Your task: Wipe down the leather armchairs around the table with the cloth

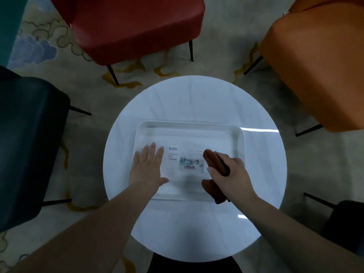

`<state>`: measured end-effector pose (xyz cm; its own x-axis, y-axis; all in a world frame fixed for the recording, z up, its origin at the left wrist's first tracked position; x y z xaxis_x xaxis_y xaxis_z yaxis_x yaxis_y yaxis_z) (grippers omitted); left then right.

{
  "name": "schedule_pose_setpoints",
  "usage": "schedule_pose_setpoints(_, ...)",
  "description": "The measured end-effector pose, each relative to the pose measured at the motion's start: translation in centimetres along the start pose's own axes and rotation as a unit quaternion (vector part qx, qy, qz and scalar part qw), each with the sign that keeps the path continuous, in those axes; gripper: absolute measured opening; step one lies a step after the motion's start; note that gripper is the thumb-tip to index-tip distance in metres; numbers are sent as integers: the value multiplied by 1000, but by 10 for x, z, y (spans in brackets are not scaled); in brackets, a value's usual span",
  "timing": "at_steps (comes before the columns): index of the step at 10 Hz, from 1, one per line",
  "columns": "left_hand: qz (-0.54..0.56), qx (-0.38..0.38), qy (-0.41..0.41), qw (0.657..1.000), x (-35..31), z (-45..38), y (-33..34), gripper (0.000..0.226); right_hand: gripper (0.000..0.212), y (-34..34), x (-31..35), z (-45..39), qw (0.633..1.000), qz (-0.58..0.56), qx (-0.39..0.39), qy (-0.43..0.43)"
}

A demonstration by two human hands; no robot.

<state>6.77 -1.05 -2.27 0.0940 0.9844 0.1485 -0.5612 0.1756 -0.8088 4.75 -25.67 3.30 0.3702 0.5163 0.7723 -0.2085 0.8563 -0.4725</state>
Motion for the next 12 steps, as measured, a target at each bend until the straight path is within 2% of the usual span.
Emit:
schedule_pose_setpoints(2, 37, -8, 5, 999, 1, -10, 10, 116, 45, 18, -4, -17, 1000, -13, -17, 5)
schedule_pose_setpoints(3, 44, -15, 9, 999, 2, -10, 12, 116, 74, 28, -4, -21, 999, -3, -43, 2)
schedule_pose_setpoints(4, 47, -21, 12, 999, 2, -11, 11, 116, 71, 41, 5, -24, 995, 41, -76, -59)
schedule_pose_setpoints(5, 45, -27, 12, 999, 3, -13, 10, 116, 54, 56, 5, -31, 990, 63, -107, -72)
schedule_pose_setpoints(6, 40, -33, 16, 999, 3, -13, 10, 116, 50, 69, 0, -39, 992, 73, -94, -45)
schedule_pose_setpoints(7, 38, -32, 18, 999, 2, -15, 9, 116, 53, 69, -2, -37, 991, 92, -85, -55)
schedule_pose_setpoints(8, 33, -33, 18, 999, 1, -18, 5, 118, 60, 68, -5, -29, 981, 172, -37, -79)
schedule_pose_setpoints(9, 30, -23, 21, 999, -1, -19, -2, 119, 69, 63, -8, -27, 980, 183, 15, -83)
schedule_pose_setpoints(10, 32, -6, 28, 999, 0, -18, -10, 114, 73, 55, -3, -27, 978, 183, 43, -91)
schedule_pose_setpoints(12, 17, -2, 41, 999, 4, -1, -25, 93, 69, 24, 0, -21, 964, 247, 32, -97)
Point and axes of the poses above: each hand's wrist, its own z-axis away from the middle knuckle, its own y-axis out of the palm, x = y × z, the point moved 7 cm from there along -z, towards the middle knuckle, and after that the axes turned 7 degrees about -y, right-handed, at the moved point
